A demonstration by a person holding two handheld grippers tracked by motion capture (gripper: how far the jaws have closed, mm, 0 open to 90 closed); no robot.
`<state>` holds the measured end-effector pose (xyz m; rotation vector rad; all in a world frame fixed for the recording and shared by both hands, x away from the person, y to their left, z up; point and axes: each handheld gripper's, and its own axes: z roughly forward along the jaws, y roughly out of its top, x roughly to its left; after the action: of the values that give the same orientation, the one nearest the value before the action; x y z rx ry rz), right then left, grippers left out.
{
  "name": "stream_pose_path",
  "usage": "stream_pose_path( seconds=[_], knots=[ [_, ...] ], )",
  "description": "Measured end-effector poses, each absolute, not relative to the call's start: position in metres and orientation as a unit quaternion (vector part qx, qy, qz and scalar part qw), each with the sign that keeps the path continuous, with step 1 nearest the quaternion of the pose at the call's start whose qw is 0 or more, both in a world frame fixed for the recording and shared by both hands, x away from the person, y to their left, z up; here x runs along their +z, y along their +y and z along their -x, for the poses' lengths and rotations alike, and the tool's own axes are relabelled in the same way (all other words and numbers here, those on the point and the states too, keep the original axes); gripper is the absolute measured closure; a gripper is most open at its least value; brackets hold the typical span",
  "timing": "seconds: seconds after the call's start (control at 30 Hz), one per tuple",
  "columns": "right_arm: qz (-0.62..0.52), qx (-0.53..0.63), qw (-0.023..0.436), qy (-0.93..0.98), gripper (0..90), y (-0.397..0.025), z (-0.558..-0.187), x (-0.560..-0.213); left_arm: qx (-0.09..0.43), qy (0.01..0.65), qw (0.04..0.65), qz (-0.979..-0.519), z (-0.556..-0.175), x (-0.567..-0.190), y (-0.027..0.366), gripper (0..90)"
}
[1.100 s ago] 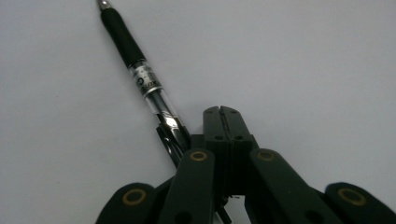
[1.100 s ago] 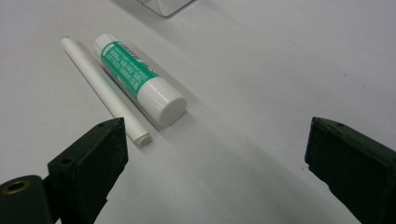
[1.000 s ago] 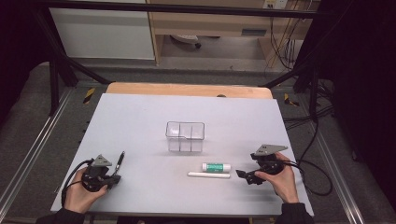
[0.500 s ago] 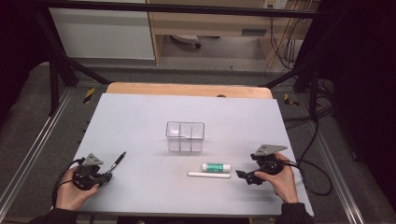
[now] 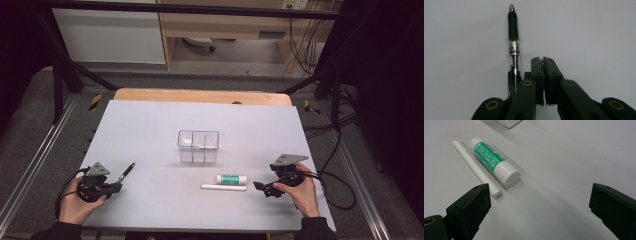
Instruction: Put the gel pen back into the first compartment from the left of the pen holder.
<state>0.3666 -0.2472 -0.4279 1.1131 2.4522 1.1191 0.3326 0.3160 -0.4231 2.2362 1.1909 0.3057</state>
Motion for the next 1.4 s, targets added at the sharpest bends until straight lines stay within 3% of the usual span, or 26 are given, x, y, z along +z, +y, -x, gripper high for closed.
stream_pose_path(
  seconds=[0.4,0.7,0.93,1.1,1.4],
  knots=[
    [-0.384,0.376,0.114,0.836,4.2,-0.246,-0.368,-0.427,0.116,0.436,0.304,-0.839,-0.347,-0.411,0.310,74.6],
    [-0.385,0.376,0.112,0.836,4.2,-0.245,-0.368,-0.427,0.122,0.452,0.300,-0.831,-0.367,-0.408,0.314,38.8],
    [-0.383,0.374,0.111,0.837,4.2,-0.245,-0.368,-0.427,0.119,0.469,0.287,-0.827,-0.387,-0.417,0.311,22.6],
    [-0.383,0.376,0.111,0.837,4.2,-0.246,-0.368,-0.427,0.112,0.476,0.275,-0.828,-0.399,-0.421,0.306,23.6],
    [-0.382,0.377,0.110,0.837,4.2,-0.247,-0.368,-0.427,0.121,0.468,0.249,-0.839,-0.405,-0.431,0.302,55.0]
  ],
)
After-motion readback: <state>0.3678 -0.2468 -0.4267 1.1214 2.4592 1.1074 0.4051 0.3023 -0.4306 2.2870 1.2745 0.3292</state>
